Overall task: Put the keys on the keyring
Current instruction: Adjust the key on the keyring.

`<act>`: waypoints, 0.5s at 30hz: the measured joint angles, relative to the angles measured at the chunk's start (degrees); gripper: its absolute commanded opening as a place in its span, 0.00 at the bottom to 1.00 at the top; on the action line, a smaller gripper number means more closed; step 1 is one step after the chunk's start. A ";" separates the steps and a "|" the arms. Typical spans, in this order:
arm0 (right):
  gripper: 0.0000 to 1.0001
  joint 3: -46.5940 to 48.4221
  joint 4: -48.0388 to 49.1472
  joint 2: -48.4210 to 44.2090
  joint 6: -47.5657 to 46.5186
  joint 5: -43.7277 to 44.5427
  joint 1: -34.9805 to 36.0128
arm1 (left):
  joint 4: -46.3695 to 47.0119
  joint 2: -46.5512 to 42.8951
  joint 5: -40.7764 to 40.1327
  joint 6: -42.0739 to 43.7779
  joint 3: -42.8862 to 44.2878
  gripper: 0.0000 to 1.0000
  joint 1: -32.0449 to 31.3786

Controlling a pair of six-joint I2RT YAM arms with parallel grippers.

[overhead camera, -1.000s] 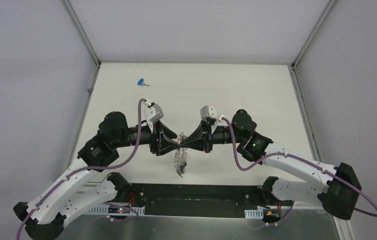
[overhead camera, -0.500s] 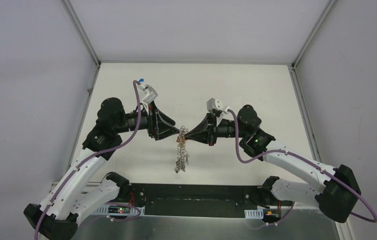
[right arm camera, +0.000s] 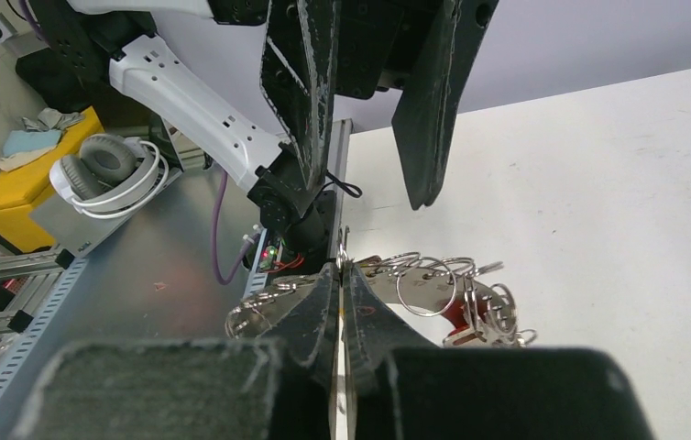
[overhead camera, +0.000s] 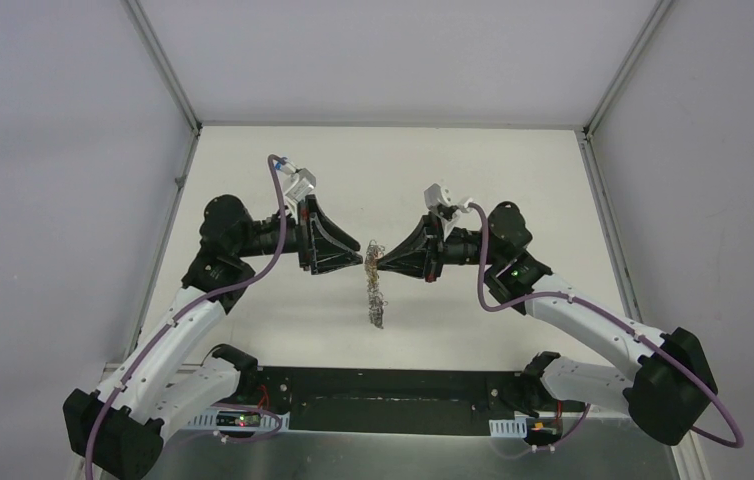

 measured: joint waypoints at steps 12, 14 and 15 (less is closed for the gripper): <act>0.00 0.00 0.61 0.00 1.46 -1.31 0.00 | 1.46 1.49 -2.69 -0.24 -0.74 0.35 -5.20; 0.00 0.00 0.61 0.00 1.51 -1.31 0.00 | 1.42 1.99 -2.93 -0.24 -0.74 0.34 -5.64; 0.00 0.00 0.61 0.00 1.53 -1.31 0.00 | 1.46 2.21 -2.97 -0.24 -0.72 0.33 -5.92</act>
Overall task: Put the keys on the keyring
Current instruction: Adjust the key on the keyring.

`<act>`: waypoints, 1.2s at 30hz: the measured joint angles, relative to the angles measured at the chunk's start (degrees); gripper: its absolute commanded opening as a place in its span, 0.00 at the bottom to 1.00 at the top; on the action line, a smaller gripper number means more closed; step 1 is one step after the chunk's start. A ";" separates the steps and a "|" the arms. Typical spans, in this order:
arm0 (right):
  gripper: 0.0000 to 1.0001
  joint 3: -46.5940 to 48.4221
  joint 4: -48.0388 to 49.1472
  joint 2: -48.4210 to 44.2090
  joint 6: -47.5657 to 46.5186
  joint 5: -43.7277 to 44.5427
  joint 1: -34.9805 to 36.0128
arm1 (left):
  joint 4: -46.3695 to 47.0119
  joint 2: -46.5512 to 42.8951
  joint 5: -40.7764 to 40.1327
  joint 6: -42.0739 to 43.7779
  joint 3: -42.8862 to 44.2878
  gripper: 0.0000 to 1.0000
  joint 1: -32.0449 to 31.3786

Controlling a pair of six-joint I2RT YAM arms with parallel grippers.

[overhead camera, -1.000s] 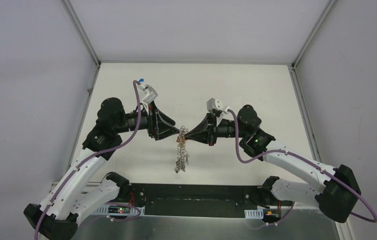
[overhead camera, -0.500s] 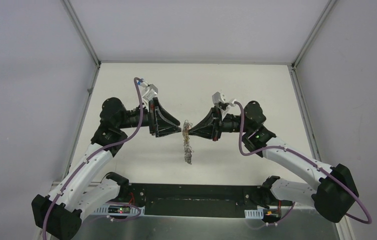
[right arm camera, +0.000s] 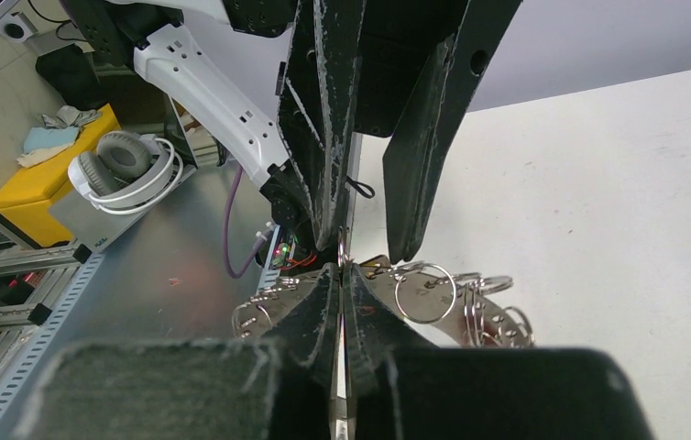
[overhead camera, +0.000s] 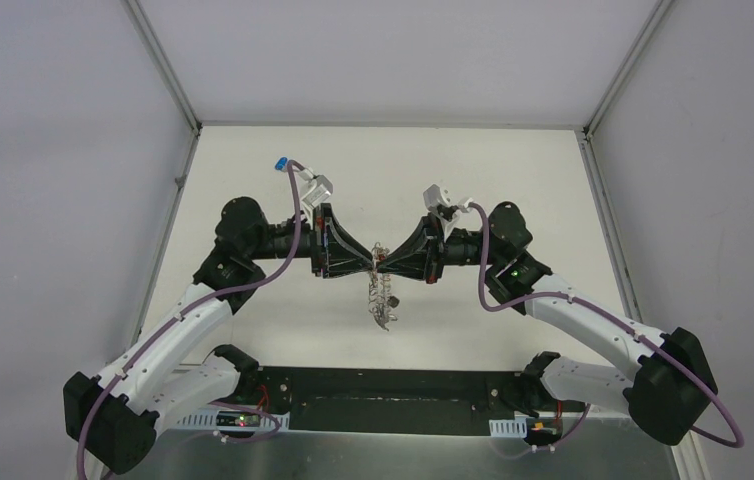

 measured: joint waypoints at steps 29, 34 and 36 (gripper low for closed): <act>0.57 -0.07 -0.87 -1.57 0.02 2.93 -0.15 | -22.88 0.50 -4.55 12.48 9.99 0.00 -2.67; 0.47 0.28 -2.36 -2.62 -0.57 3.89 -0.13 | -41.03 3.28 -7.74 21.59 21.66 0.00 -4.22; 0.41 0.59 -2.86 -2.54 -0.52 3.96 -0.11 | -47.95 5.22 -9.97 25.29 26.32 0.00 -5.70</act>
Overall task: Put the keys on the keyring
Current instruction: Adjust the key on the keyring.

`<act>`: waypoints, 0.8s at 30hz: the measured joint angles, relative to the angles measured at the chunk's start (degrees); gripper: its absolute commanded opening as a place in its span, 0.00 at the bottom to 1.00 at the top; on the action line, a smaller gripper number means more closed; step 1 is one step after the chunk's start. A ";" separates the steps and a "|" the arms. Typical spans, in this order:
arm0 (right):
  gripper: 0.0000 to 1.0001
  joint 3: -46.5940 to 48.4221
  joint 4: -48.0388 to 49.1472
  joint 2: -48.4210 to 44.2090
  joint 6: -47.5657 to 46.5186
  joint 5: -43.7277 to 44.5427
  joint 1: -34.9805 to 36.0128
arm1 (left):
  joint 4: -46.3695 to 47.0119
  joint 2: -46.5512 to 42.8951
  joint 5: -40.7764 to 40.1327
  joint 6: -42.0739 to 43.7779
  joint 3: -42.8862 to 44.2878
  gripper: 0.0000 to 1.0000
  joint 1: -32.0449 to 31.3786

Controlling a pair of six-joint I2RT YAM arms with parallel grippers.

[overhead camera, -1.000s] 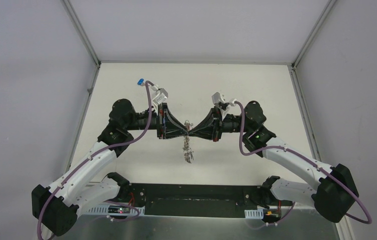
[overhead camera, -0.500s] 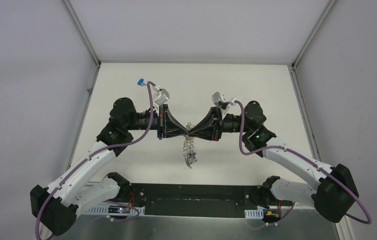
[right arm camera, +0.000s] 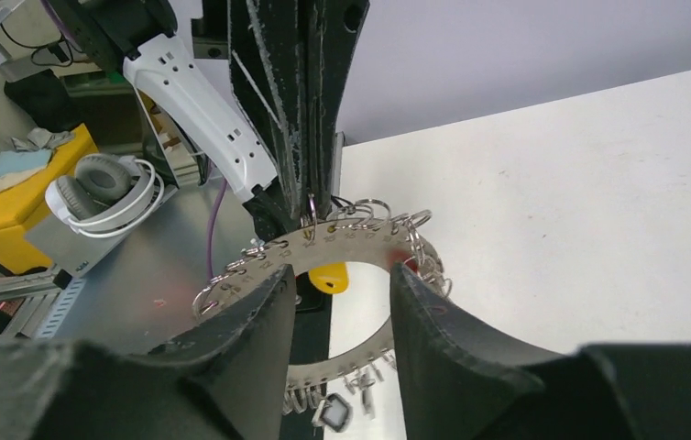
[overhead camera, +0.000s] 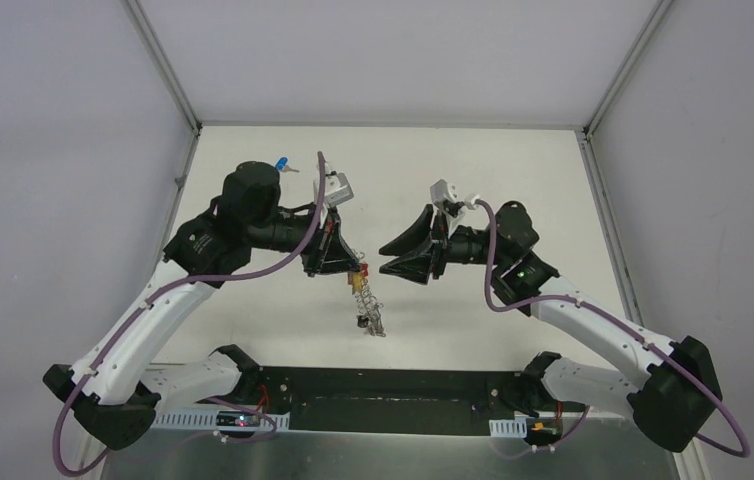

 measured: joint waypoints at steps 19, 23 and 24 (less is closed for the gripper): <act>0.42 2.49 1.40 6.58 0.96 0.92 7.37 | -37.13 15.58 -20.17 14.45 26.16 0.00 -11.56; 0.42 2.49 3.45 7.91 1.73 1.36 7.87 | -38.03 15.63 -20.87 14.91 26.60 0.00 -12.26; 0.41 2.49 4.09 8.28 2.03 1.53 8.00 | -38.21 15.63 -21.09 14.95 26.62 0.00 -12.33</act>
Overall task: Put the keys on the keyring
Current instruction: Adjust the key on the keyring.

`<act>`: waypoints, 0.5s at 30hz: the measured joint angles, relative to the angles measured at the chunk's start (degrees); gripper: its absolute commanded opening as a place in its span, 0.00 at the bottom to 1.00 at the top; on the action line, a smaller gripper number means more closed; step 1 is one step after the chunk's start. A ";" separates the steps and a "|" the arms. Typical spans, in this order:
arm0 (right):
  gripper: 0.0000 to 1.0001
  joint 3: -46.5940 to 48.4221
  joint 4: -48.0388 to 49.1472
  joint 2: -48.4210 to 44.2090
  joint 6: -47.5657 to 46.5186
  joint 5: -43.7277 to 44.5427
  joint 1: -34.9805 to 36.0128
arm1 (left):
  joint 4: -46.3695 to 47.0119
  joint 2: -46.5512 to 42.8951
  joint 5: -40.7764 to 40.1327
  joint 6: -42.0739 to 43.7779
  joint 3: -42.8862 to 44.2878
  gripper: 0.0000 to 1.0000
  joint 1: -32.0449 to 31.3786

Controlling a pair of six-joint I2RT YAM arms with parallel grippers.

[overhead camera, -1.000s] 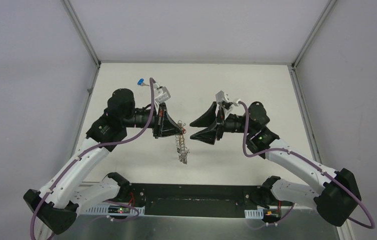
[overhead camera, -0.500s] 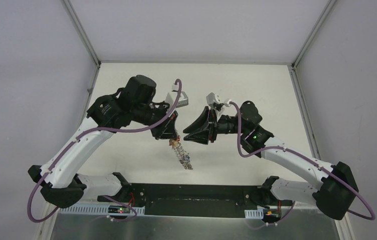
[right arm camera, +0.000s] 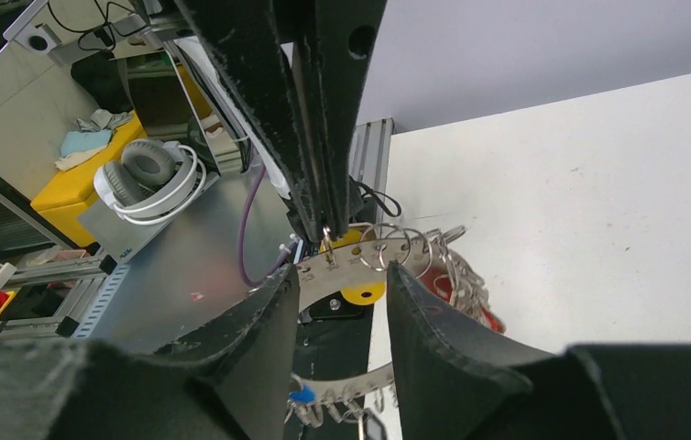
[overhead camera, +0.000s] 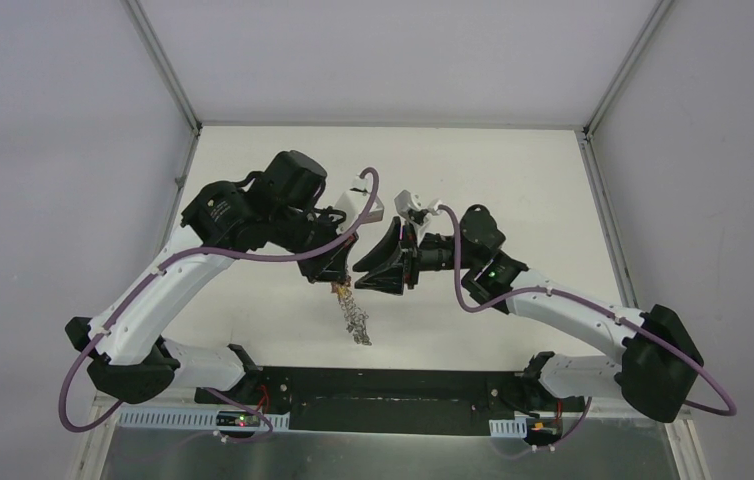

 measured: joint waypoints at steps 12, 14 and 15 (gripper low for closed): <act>0.16 0.57 4.79 3.89 2.38 0.35 1.40 | -0.50 0.00 -0.33 0.09 -0.02 0.00 -0.35; 0.15 0.59 5.18 3.91 2.51 0.31 1.51 | -0.42 0.00 -0.33 0.07 -0.02 0.00 -0.35; 0.15 0.68 5.27 3.91 2.54 0.22 1.57 | -0.31 -0.02 -0.33 0.07 -0.07 0.00 -0.35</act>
